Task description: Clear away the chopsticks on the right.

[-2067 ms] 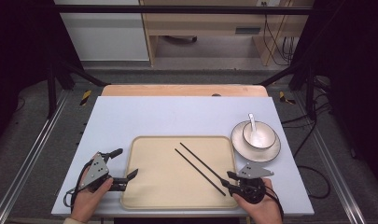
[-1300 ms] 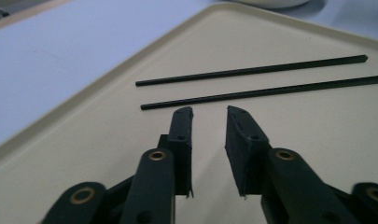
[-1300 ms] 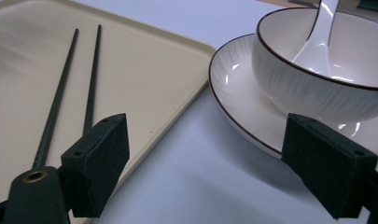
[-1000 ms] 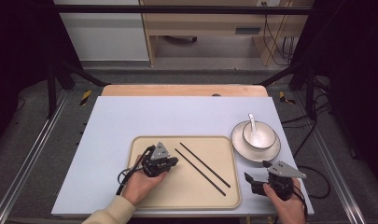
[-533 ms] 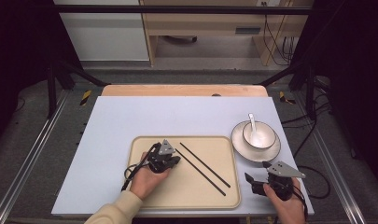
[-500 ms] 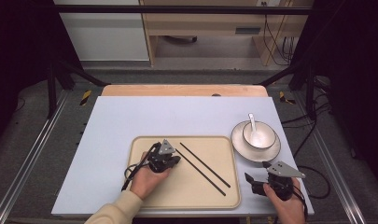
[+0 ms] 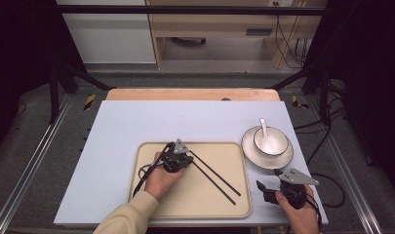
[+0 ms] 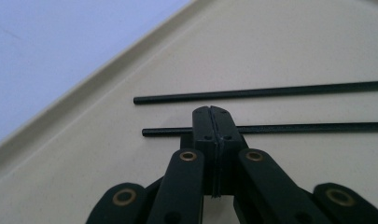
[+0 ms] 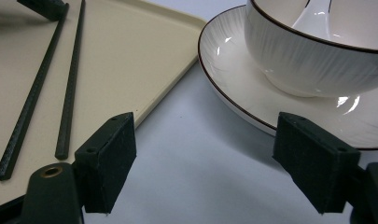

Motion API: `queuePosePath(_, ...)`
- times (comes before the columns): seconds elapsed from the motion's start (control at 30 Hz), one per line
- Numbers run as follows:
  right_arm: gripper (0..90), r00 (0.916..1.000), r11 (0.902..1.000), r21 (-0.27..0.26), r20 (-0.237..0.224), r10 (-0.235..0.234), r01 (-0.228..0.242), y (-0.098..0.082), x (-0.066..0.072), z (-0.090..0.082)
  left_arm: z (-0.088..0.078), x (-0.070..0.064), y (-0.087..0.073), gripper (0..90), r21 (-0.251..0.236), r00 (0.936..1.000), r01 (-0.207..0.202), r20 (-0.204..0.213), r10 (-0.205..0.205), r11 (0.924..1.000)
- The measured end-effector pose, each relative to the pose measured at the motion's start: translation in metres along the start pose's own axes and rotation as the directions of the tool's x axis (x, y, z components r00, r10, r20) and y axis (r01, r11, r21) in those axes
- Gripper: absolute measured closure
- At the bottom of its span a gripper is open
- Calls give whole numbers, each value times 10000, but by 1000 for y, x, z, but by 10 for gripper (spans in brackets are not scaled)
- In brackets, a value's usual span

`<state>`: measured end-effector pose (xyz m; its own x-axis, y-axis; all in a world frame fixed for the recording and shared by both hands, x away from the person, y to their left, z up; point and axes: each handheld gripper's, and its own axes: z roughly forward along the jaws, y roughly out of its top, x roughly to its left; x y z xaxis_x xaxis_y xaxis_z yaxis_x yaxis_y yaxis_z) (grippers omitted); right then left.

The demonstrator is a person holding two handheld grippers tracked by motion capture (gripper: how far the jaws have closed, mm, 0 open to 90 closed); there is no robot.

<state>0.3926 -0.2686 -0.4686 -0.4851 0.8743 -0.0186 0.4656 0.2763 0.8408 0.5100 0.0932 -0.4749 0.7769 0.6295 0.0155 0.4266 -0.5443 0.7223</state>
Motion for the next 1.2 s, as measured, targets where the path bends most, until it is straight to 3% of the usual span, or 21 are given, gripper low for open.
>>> queuePosePath(0.23,219,10000,10000,35,12,62,-62,-1,-1,-1,13,1,14,898,157,9992,-370,-161,373,9992)
queuePosePath(0.57,226,10000,9999,78,30,90,-90,-4,-2,-4,35,-6,38,898,284,9944,-1054,101,1051,9940)
queuePosePath(0.63,226,9999,9999,80,65,144,-145,-5,-2,-5,43,-12,47,898,342,9906,-1359,202,1353,9901)
queuePosePath(0.8,226,9997,9997,71,105,239,-240,-7,-4,-8,55,-22,58,898,244,9855,-1647,465,1635,9860)
queuePosePath(0.83,226,9995,9995,80,90,306,-307,-7,-4,-8,59,-27,63,898,322,9796,-1946,571,1926,9803)
queuePosePath(0.93,227,9994,9994,98,86,338,-338,-7,-4,-8,65,-32,67,898,221,9771,-2026,712,2006,9790)
queuePosePath(1.1,227,9993,9992,89,66,376,-377,-7,-5,-8,74,-43,77,898,291,9670,-2380,1007,2340,9708)
queuePosePath(1.13,227,9993,9993,89,59,376,-376,-7,-5,-8,76,-48,80,898,226,9617,-2546,1110,2507,9668)
queuePosePath(1.2,227,9993,9993,90,50,371,-371,-7,-5,-8,78,-50,82,898,189,9602,-2585,1141,2548,9658)
